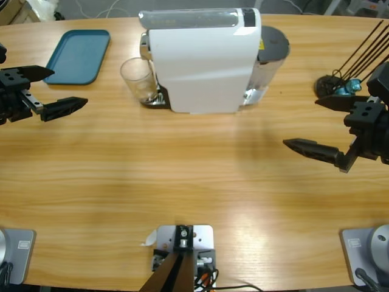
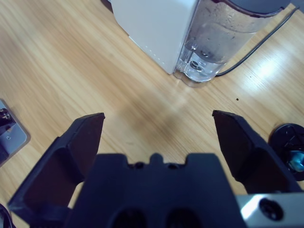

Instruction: Pour coffee

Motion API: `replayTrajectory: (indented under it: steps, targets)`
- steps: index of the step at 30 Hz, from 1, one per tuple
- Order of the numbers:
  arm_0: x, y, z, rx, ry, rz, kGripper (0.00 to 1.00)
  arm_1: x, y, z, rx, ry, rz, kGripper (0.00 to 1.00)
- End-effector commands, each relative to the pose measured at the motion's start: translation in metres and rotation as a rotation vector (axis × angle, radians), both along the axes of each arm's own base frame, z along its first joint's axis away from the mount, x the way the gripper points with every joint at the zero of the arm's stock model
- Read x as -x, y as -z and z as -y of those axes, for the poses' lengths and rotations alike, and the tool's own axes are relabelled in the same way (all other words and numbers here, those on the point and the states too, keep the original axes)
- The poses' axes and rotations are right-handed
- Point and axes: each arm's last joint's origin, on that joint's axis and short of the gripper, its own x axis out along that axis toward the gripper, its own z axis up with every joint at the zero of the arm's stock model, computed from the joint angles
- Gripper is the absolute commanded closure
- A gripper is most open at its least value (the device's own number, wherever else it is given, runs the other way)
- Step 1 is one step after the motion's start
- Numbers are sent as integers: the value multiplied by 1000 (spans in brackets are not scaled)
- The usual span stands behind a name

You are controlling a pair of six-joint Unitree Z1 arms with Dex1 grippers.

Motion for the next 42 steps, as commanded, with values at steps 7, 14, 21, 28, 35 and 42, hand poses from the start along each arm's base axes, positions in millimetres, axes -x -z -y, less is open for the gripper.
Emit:
replayTrajectory:
  steps: [7, 14, 21, 28, 35, 42]
  targets:
    - [1, 16, 1, -35, 4, -37, 23, 2, 10, -1, 13, -11, -37, 0]
    - [0, 16, 1, -37, 3, -39, 23, 2, 10, -2, 14, -11, -38, 0]
    - [-1, 17, 2, -38, 4, -38, 23, 1, 11, -2, 17, -11, -41, 0]
    - [-1, 17, 2, -38, 3, -39, 23, 1, 11, -2, 18, -11, -41, 0]
    - [-1, 17, 2, -39, 3, -42, 23, 1, 11, -2, 16, -9, -40, 0]
    - [-1, 17, 3, -39, 3, -42, 23, 1, 11, -2, 19, -9, -42, 0]
